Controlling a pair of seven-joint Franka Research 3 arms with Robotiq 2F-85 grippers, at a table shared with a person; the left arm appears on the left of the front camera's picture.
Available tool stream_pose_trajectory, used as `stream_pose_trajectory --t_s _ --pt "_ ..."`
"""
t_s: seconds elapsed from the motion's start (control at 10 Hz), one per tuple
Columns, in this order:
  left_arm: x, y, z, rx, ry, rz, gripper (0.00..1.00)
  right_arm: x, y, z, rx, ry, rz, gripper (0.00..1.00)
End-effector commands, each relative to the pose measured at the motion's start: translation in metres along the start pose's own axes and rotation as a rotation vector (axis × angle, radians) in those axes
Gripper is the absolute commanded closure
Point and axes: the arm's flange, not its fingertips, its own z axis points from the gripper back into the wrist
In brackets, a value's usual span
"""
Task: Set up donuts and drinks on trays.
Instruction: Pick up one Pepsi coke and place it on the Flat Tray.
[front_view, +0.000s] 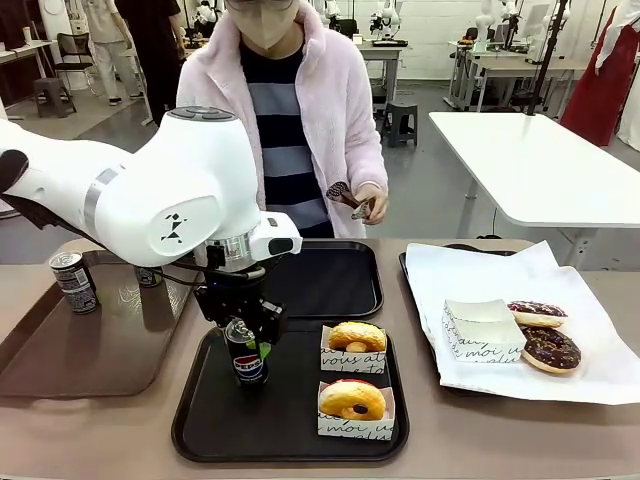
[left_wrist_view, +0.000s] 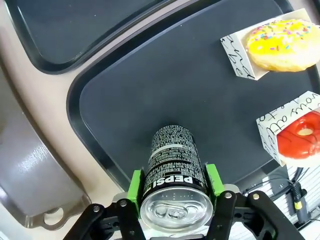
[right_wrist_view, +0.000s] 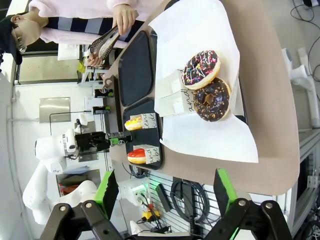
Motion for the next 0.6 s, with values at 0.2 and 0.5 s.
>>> stream_pose_trajectory --t_s 0.2,0.5 --pt "0.0051 -0.0073 -0.0006 0.03 -0.017 0.02 0.0 -0.002 0.0005 0.0016 -0.002 0.01 -0.01 0.0" --pt "0.0052 -0.0049 0.0009 0.028 -0.012 0.033 0.0 -0.002 0.0005 0.0016 -0.002 0.01 -0.01 0.0"
